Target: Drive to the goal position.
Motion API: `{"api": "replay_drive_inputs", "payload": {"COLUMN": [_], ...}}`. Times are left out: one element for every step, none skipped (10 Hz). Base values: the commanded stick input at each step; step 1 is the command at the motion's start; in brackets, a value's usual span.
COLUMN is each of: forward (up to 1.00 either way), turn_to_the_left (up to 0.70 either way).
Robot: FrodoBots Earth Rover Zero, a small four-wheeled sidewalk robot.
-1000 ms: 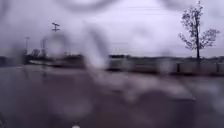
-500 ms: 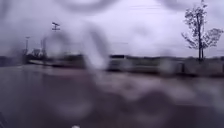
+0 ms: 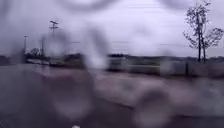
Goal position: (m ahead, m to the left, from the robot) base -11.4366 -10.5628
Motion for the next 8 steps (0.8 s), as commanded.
{"api": "replay_drive_inputs", "payload": {"forward": [0.7, 0.7, 0.7, 0.7, 0.7, 0.7, 0.7, 0.7], "turn_to_the_left": [-0.35, -0.35, -0.35, -0.35, -0.35, -0.35, -0.35, -0.35]}}
